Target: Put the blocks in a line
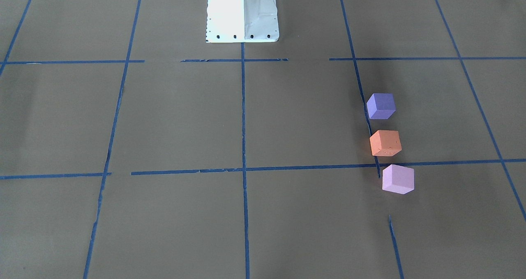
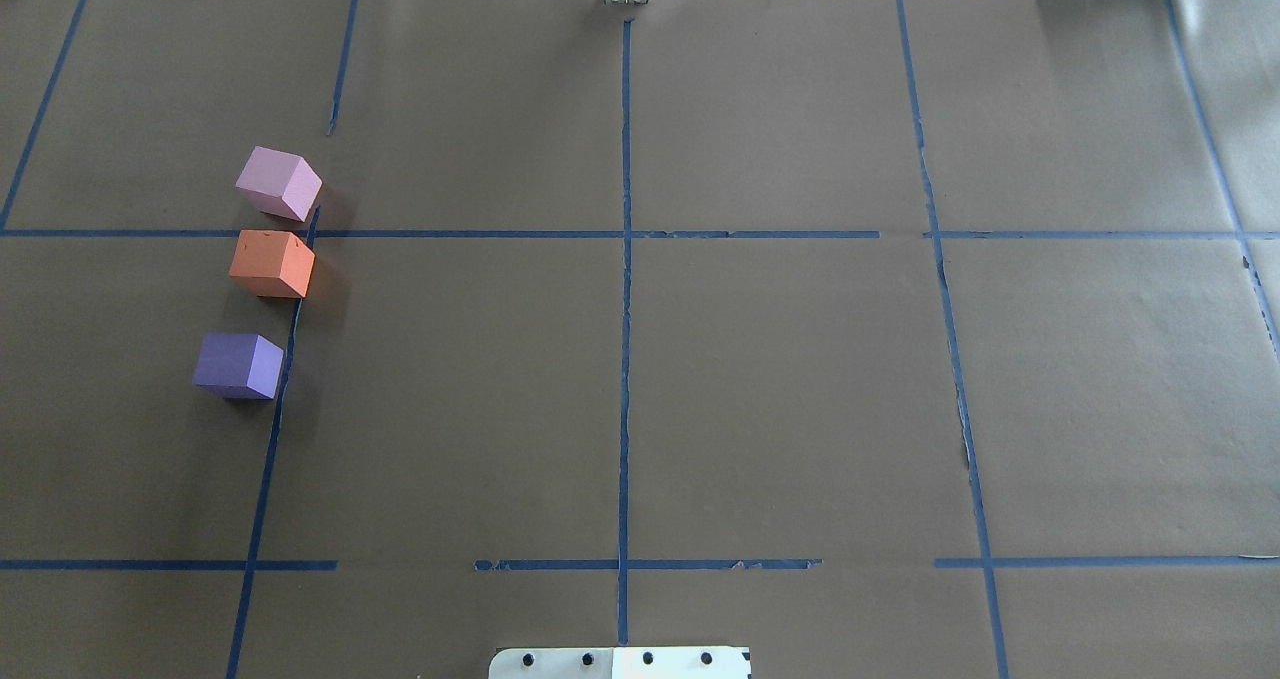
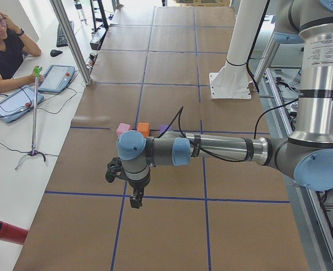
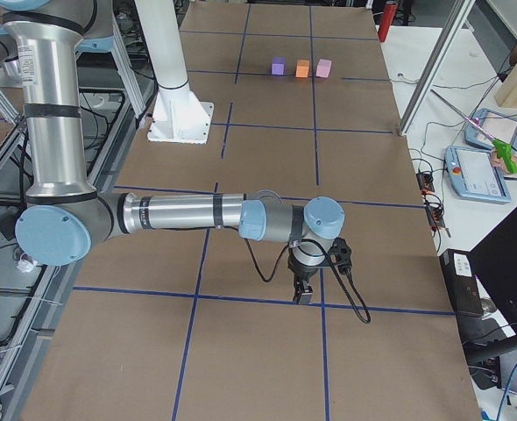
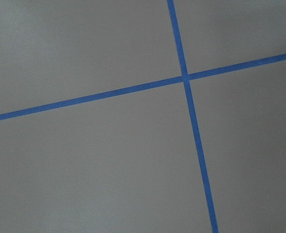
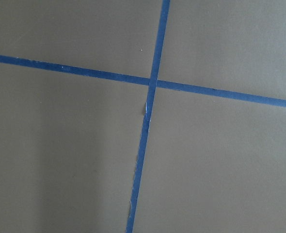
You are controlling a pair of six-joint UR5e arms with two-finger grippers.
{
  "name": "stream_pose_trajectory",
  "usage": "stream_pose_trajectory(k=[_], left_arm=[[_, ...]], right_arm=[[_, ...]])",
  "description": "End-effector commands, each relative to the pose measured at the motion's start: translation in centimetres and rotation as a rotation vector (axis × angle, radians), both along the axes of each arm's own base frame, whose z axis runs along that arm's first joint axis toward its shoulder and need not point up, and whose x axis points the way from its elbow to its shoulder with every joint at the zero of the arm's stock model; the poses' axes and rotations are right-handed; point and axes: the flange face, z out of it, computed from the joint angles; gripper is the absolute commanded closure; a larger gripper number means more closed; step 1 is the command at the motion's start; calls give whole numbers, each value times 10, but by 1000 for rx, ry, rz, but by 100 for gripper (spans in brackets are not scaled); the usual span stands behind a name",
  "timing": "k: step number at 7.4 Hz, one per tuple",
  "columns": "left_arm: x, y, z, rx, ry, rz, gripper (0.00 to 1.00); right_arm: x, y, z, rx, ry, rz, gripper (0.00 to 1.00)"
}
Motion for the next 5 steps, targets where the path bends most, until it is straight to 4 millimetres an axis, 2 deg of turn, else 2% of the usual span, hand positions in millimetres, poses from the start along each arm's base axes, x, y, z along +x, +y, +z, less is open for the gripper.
stream_pose_trajectory(k=[1, 3, 5], left_arm=[[0, 0, 1, -29, 2, -31, 0], [7, 0, -5, -31, 100, -35, 0], [8, 0, -5, -31, 104, -36, 0]], right_arm=[[0, 0, 0, 0, 0, 0, 0], [-1, 0, 0, 0, 0, -1, 0], [0, 0, 0, 0, 0, 0, 0]])
